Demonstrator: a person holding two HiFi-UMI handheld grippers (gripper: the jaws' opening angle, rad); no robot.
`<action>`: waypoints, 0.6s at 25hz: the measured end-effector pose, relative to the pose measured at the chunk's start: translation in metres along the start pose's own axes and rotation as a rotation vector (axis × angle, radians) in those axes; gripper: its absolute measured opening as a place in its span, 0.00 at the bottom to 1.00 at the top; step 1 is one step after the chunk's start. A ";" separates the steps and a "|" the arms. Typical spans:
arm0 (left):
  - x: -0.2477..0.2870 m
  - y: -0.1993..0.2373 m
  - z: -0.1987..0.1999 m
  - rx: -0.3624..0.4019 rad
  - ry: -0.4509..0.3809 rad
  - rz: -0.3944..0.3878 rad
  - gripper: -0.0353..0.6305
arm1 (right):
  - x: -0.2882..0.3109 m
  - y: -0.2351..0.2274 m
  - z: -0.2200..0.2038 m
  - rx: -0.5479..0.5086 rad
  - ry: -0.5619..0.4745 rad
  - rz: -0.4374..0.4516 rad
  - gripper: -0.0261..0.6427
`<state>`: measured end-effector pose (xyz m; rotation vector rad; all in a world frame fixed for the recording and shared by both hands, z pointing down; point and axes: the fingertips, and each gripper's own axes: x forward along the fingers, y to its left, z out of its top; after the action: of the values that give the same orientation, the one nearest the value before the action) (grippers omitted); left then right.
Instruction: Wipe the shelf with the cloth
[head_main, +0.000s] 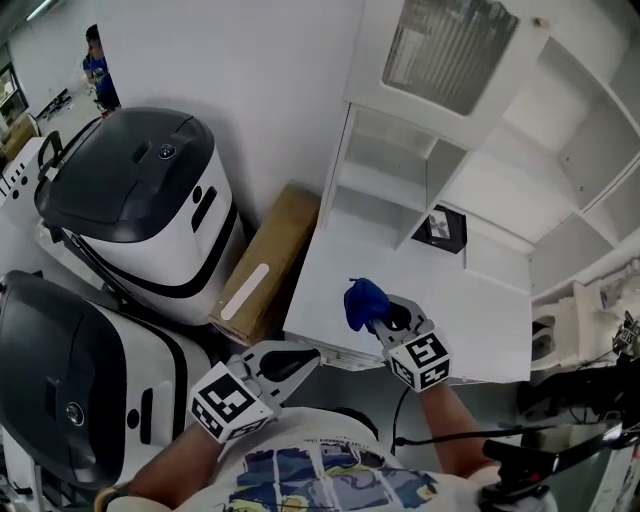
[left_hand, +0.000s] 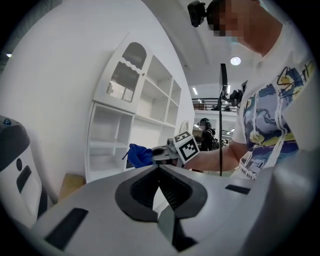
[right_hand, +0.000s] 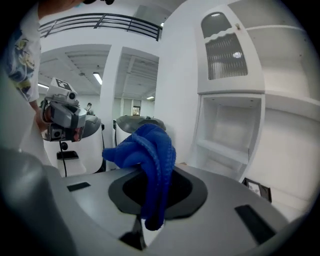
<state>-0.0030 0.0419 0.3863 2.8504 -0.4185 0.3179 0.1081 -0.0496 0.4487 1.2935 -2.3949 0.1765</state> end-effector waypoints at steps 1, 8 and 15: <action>-0.005 0.009 0.003 0.007 -0.003 -0.010 0.07 | 0.009 -0.003 0.009 -0.023 -0.006 -0.021 0.14; -0.023 0.048 0.007 0.020 0.000 -0.046 0.07 | 0.063 -0.032 0.070 -0.191 -0.044 -0.122 0.14; -0.013 0.071 0.022 0.005 -0.042 -0.003 0.07 | 0.100 -0.088 0.145 -0.340 -0.105 -0.200 0.14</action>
<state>-0.0331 -0.0265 0.3767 2.8669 -0.4217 0.2585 0.0898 -0.2198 0.3511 1.3906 -2.2343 -0.3489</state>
